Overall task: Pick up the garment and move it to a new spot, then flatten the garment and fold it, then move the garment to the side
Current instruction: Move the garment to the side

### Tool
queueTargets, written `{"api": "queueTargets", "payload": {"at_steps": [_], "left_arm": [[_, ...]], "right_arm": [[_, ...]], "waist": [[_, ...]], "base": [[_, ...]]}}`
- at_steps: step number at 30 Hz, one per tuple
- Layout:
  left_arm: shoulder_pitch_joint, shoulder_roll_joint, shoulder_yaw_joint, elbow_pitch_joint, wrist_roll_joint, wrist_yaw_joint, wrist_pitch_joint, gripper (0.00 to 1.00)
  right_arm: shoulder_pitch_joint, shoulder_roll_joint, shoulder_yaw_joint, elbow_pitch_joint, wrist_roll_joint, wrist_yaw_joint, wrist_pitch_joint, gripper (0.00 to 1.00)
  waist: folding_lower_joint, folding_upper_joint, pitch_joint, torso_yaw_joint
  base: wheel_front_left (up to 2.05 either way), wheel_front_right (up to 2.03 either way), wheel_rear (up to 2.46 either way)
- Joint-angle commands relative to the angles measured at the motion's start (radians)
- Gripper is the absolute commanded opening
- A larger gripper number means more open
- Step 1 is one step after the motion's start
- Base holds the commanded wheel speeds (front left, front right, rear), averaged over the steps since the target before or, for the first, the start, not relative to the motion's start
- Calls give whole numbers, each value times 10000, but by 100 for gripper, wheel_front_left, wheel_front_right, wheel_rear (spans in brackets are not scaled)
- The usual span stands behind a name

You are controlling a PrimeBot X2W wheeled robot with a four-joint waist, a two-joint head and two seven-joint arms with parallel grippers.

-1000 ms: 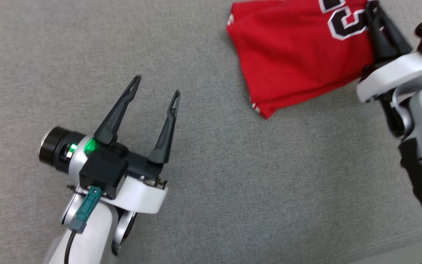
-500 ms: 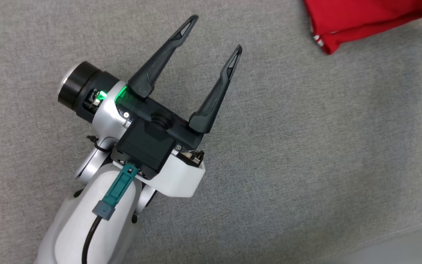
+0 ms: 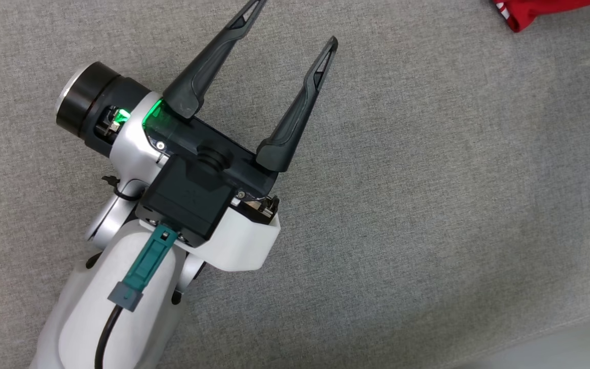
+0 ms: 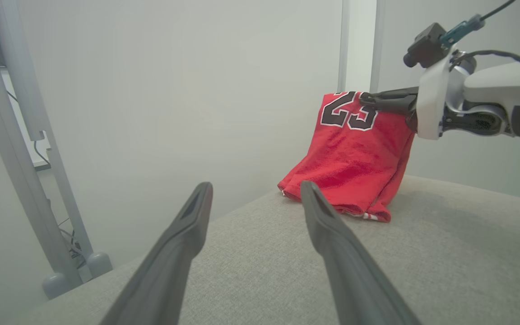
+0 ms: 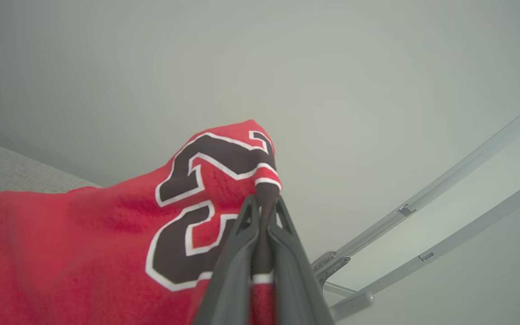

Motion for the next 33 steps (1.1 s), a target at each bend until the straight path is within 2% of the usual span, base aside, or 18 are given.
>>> {"api": "queueTargets", "payload": {"at_steps": [1,6,14,21,22,23,24,25,33], "left_arm": [[-67,58,52,-53,-85,47,17,100],[-102,69,-14,-177,-92,66,71,100],[-133,109,-75,-366,-98,126,123,100],[-141,116,-141,-442,-157,210,145,100],[-147,123,-146,-446,-165,221,148,100],[-150,128,-155,-445,-176,228,146,100],[-149,132,-164,-443,-194,217,146,100],[-148,127,-176,-443,-204,227,149,100],[-25,173,-140,-313,-250,318,60,100]], "right_arm": [[-55,19,-56,41,-64,-3,-44,0],[-122,-152,-419,386,-1123,-5,-34,0],[-204,47,-1417,296,-3367,-5,-28,0],[32,33,-1901,-137,-4179,-5,-29,0],[42,26,-1923,-137,-4196,-5,-28,5],[56,4,-1933,-87,-4201,-5,-28,29],[78,-66,-1884,-43,-4208,-5,-28,47],[85,-116,-1854,-18,-4212,-5,-28,100],[281,89,-1474,-381,-4218,-5,-28,100]], "waist": [[0,0,14,6],[0,0,112,150],[0,0,173,409],[0,0,118,583],[0,0,109,596],[0,0,98,615],[0,0,85,632],[0,0,68,649],[0,0,-147,753]], "base": [[0,0,0],[0,0,0],[0,0,0],[0,0,0],[0,0,0],[0,0,0],[0,0,0],[0,0,0],[0,0,0]]}}
